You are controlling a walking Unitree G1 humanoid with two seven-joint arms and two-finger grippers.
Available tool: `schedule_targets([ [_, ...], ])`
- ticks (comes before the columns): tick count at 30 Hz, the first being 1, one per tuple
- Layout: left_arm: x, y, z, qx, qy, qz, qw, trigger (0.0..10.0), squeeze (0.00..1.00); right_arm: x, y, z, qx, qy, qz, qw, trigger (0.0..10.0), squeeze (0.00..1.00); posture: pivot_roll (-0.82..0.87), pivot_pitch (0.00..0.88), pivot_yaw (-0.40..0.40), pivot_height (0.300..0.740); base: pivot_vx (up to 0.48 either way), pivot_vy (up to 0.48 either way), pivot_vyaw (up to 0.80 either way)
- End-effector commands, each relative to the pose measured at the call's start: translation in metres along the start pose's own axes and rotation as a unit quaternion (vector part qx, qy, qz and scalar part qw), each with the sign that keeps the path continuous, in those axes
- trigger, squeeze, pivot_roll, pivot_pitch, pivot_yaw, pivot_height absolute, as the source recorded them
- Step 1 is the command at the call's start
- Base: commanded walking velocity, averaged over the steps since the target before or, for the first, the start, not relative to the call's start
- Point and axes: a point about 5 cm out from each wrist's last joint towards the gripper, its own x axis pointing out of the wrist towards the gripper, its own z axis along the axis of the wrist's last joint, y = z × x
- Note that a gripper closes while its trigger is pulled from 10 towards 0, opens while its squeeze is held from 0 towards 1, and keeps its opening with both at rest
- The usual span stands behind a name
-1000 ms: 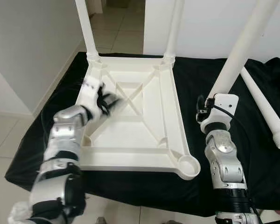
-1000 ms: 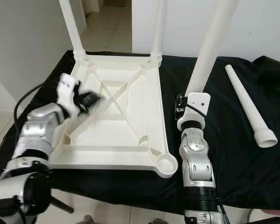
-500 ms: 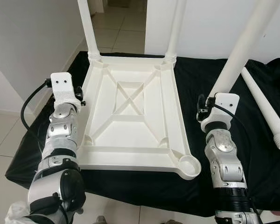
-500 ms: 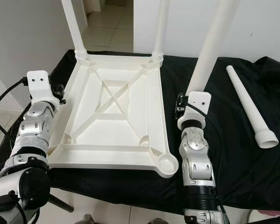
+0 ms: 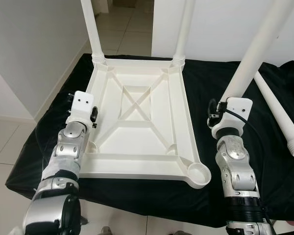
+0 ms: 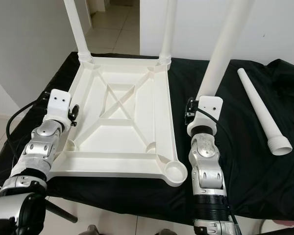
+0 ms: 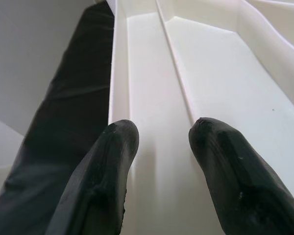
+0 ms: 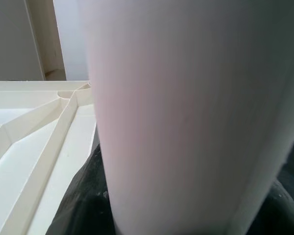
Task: Building children table
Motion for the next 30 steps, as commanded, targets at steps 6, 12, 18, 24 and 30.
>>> schedule_targets([
  [6, -0.005, -0.012, -0.006, 0.019, 0.005, -0.059, 0.998, 10.0, 0.00, 0.002, 0.000, 0.002, 0.003, -0.006, -0.003, 1.000, 10.0, 0.00, -0.07, 0.000, 0.025, 0.740, 0.000, 0.000, 0.00],
  [12, -0.007, -0.029, 0.003, 0.014, -0.013, -0.094, 0.995, 10.0, 0.00, 0.003, 0.001, 0.003, 0.004, -0.008, -0.005, 1.000, 10.0, 0.00, -0.06, 0.000, 0.036, 0.740, 0.000, 0.000, 0.00],
  [18, -0.007, -0.043, 0.011, -0.002, -0.025, -0.116, 0.993, 10.0, 0.00, 0.003, 0.000, 0.002, 0.005, -0.007, -0.008, 1.000, 10.0, 0.00, -0.06, 0.000, 0.041, 0.740, 0.000, 0.000, 0.00],
  [24, -0.010, -0.064, 0.016, 0.027, -0.038, -0.157, 0.987, 10.0, 0.00, 0.002, -0.001, 0.002, 0.006, -0.007, -0.013, 1.000, 10.0, 0.00, -0.07, 0.000, 0.048, 0.740, 0.000, 0.000, 0.00],
  [30, -0.014, -0.076, 0.018, 0.032, -0.046, -0.189, 0.980, 10.0, 0.00, 0.002, -0.001, 0.002, 0.005, -0.008, -0.014, 1.000, 10.0, 0.00, -0.07, 0.000, 0.050, 0.740, 0.000, 0.000, 0.00],
])
